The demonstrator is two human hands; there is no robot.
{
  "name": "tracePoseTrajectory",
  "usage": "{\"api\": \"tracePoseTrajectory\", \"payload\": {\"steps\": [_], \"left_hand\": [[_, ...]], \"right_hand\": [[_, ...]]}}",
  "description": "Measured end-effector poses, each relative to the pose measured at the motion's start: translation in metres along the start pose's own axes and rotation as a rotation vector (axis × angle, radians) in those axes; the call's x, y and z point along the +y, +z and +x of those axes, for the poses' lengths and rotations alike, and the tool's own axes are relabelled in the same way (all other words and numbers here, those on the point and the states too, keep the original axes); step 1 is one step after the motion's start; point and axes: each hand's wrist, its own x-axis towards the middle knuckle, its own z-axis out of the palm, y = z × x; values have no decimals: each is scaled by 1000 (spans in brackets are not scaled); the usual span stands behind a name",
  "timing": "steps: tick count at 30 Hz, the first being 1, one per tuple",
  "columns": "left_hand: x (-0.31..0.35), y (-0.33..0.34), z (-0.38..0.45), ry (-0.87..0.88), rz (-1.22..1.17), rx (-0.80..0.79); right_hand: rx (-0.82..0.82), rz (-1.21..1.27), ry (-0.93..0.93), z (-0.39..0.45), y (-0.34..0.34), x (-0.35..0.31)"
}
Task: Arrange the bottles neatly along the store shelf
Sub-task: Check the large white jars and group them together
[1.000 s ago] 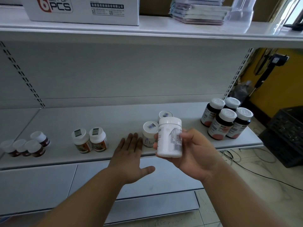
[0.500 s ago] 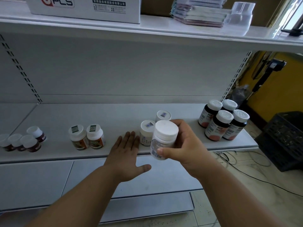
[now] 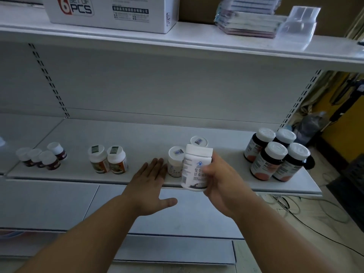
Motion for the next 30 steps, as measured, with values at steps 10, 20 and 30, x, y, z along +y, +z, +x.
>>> {"api": "tracePoseTrajectory", "payload": {"steps": [10, 20, 30], "left_hand": [[-2, 6, -1, 3, 2, 40], [20, -4, -105, -333, -651, 426], [-62, 18, -281, -767, -670, 641]], "right_hand": [[-43, -499, -164, 1, -18, 0], [-219, -671, -308, 18, 21, 13], [-662, -708, -366, 45, 236, 85]]}}
